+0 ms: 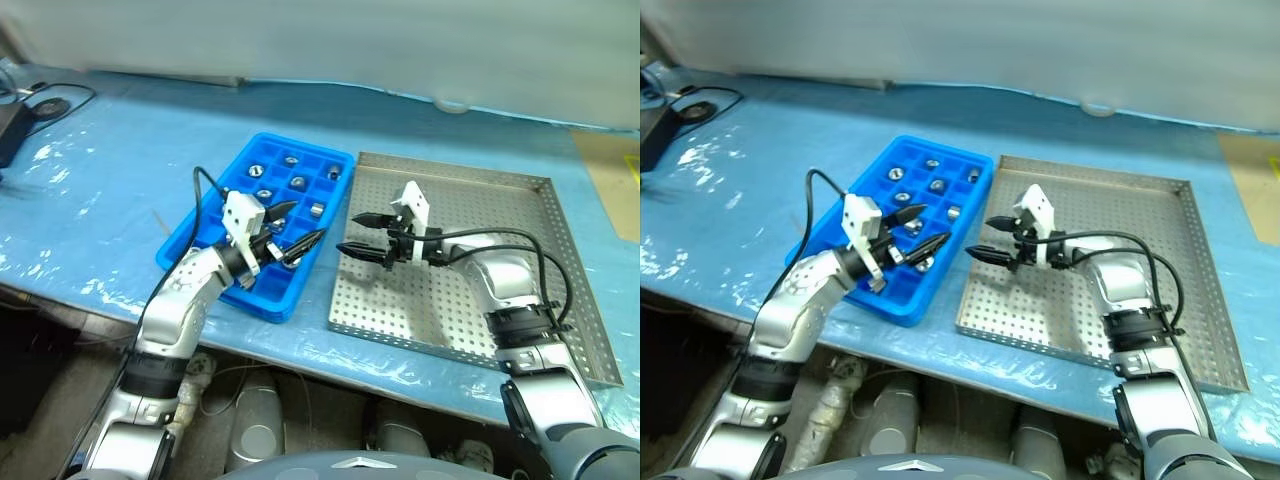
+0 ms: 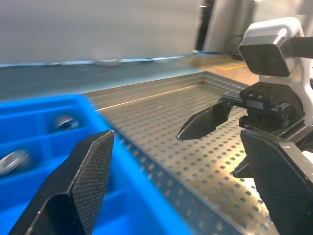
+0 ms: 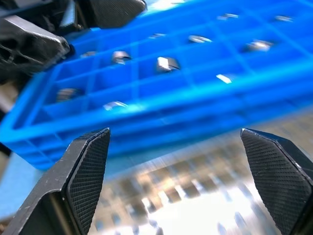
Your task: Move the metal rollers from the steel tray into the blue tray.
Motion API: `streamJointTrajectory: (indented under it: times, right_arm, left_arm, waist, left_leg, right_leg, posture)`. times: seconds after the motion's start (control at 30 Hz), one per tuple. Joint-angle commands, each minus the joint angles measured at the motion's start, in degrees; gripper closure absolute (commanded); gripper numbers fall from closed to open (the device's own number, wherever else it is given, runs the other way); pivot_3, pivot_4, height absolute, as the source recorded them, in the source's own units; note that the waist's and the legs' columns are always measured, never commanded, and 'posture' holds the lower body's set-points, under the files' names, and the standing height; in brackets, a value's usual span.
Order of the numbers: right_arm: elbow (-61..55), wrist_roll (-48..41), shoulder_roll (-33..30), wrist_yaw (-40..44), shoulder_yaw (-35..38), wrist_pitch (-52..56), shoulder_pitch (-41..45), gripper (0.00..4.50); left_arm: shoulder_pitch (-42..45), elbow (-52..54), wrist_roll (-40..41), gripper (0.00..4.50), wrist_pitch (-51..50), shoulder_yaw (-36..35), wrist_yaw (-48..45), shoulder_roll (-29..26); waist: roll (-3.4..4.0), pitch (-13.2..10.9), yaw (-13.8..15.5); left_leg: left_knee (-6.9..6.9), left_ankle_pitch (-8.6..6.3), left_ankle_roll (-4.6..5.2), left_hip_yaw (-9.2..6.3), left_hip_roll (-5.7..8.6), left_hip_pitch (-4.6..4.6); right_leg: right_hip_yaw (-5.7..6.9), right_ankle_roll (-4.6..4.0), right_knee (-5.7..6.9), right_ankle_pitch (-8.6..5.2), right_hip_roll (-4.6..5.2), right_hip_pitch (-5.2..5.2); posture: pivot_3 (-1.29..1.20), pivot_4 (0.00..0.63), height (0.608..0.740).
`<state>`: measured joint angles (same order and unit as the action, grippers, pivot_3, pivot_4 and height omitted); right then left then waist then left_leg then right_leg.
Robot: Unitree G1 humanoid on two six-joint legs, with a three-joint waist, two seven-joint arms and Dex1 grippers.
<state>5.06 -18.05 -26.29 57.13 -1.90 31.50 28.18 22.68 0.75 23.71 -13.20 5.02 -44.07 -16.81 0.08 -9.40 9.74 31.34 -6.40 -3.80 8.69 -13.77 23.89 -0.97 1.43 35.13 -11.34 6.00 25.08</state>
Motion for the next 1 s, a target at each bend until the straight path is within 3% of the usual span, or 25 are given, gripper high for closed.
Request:
streamJointTrajectory:
  times: [0.03, 0.17, 0.37, 1.0]
  right_arm:
    - [-6.09, -2.62, -0.62, -2.89, 3.15, 1.60, -1.50, 0.02]
    - [-9.35, -3.66, -1.29, -6.21, 5.75, 3.20, -4.18, 0.00]
    - [-11.02, -4.68, -1.91, -9.82, 7.89, 3.94, -5.61, 0.00]
    - [-8.94, -2.86, -1.88, -12.43, 5.07, 2.30, -3.50, 0.00]
  left_arm:
    - [2.13, -3.08, 0.12, 0.15, 1.87, 1.19, -4.34, 0.76]
    - [4.33, -6.57, 1.19, 0.08, 2.41, 1.02, -7.42, 2.87]
    - [6.97, -12.13, -3.23, 0.08, 7.23, 0.96, -6.25, 4.83]
    - [4.70, -12.69, -5.69, 0.08, 9.23, 2.34, -6.28, 5.62]
  waist:
    - [0.00, 0.00, -1.99]
    - [0.00, 0.00, -4.32]
    - [0.00, 0.00, -5.20]
    - [0.00, 0.00, -5.67]
  left_leg:
    - [0.00, 0.00, 0.00, 0.01, 0.00, 0.00]
    - [-0.03, 0.00, 0.02, 0.07, -0.01, -0.02]
    - [0.01, -0.12, 0.24, 0.25, -0.01, -0.19]
    - [0.00, -0.25, 0.46, 0.54, -0.01, -0.24]
  right_leg:
    - [0.00, 0.00, 0.00, 0.00, 0.00, 0.02]
    - [-0.03, -0.02, 0.00, 0.00, -0.01, 0.07]
    - [-0.15, -0.04, 0.00, 0.02, 0.01, -0.03]
    - [-0.24, -0.05, -0.13, 0.02, 0.11, -0.04]
  posture:
    - [-0.04, 0.150, 0.740]
    - [-0.10, 0.150, 0.740]
    - [-0.11, 0.150, 0.740]
    - [-0.10, 0.150, 0.740]
